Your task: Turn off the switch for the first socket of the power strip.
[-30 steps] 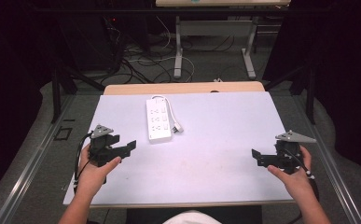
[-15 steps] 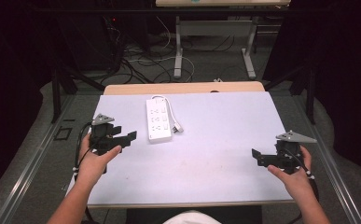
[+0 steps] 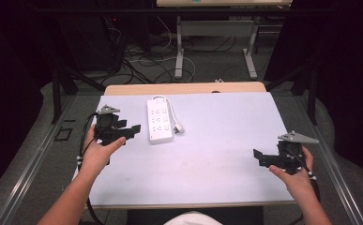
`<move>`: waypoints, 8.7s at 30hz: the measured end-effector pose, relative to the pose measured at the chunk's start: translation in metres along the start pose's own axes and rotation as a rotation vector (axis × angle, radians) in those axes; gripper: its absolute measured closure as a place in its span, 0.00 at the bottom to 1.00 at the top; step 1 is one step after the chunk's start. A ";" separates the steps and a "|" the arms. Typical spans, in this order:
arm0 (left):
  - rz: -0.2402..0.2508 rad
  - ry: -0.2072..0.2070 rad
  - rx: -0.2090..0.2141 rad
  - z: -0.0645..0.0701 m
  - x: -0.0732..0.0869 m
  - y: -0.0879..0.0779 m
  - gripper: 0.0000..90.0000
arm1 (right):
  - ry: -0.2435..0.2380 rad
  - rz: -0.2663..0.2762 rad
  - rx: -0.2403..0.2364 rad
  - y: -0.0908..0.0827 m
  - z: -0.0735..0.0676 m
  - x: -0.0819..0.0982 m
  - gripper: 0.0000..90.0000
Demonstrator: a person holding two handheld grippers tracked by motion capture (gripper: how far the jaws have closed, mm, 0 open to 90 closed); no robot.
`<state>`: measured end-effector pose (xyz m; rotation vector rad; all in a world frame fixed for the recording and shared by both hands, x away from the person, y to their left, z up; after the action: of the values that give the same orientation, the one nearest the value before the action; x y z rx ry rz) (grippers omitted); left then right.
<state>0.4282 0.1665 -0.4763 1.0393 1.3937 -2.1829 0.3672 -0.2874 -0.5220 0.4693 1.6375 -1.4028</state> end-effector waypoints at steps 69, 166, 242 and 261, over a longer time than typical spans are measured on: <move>-0.011 -0.070 -0.041 0.024 -0.081 0.098 0.52 | 0.004 -0.021 -0.018 0.009 -0.006 0.006 0.00; -0.217 -0.193 -0.166 -0.013 -0.063 0.206 1.00 | 0.019 -0.061 -0.061 0.023 -0.011 0.018 0.00; -0.237 -0.222 -0.169 -0.012 -0.054 0.207 1.00 | 0.022 -0.064 -0.068 0.025 -0.010 0.019 0.00; -0.199 -0.206 -0.138 -0.002 -0.066 0.183 1.00 | 0.021 -0.059 -0.065 0.023 -0.009 0.018 0.00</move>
<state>0.5887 0.0788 -0.5435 0.6318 1.5804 -2.2191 0.3720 -0.2772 -0.5510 0.4021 1.7212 -1.3876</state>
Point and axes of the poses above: each handheld gripper's, and its own axes: y roughly forward along the jaws, x roughly out of its underside, z roughly to its right, the point moved 8 cm from there along y, roughly forward along the jaws, and after that the axes turned 8 degrees about -y, right-handed, at the moved point
